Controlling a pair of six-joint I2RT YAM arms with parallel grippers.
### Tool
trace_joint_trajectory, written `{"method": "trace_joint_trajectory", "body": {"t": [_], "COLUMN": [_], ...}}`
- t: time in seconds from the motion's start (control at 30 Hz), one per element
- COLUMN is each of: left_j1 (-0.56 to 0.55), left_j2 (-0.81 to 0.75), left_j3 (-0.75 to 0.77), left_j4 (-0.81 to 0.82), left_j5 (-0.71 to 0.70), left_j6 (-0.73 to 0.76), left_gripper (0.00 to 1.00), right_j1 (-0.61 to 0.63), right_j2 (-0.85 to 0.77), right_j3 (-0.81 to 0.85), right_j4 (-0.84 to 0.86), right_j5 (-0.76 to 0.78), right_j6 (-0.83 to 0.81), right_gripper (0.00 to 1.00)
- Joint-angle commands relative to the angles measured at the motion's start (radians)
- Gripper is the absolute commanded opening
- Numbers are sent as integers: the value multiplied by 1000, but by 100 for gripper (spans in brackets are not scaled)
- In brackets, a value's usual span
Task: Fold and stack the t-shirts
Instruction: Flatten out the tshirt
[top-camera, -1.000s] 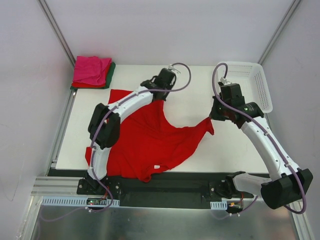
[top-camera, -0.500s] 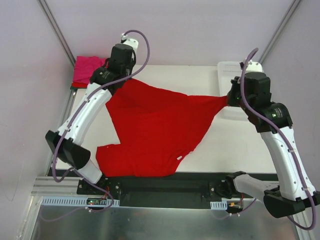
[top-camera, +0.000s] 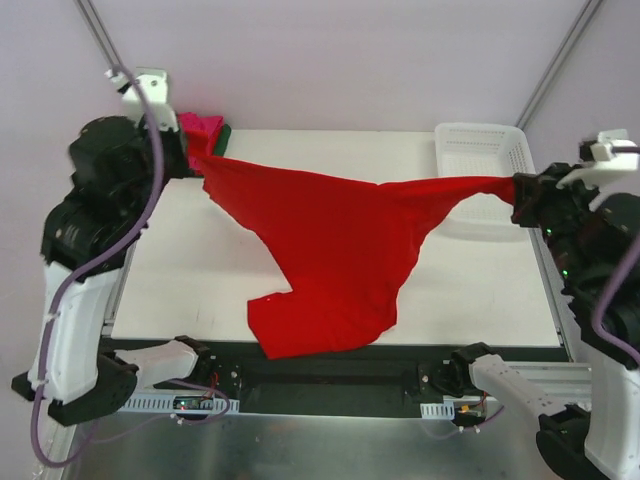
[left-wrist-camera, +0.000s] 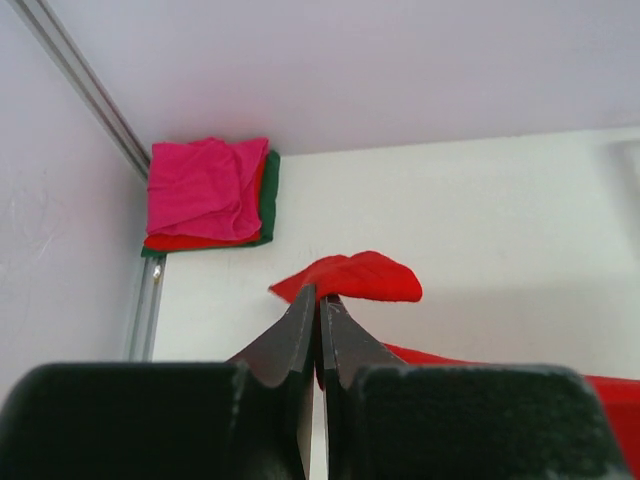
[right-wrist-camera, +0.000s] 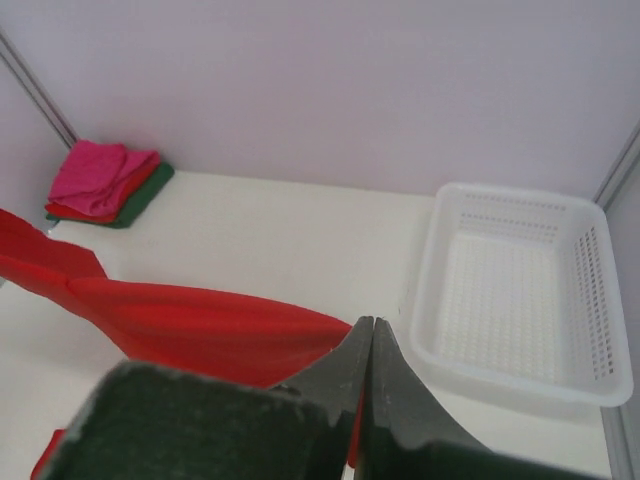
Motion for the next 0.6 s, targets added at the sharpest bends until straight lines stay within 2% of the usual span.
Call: {"method": "trace_joint_trajectory", "body": {"t": [0.0, 0.33, 0.57], "left_j1": [-2, -2, 1], "left_j2": [-135, -324, -363], "left_j3": [40, 51, 108], "left_j4": [-24, -24, -50], "left_j5": [83, 448, 610], "left_j6": [-33, -31, -65], "left_gripper": [0, 0, 0], "right_j1": [1, 2, 1], "right_j2": [-72, -195, -213], "right_j3": [58, 112, 208], "right_j4": [67, 99, 98], "right_j5": [-47, -302, -437], "right_j6": [-65, -50, -22], "right_gripper": [1, 1, 1]}}
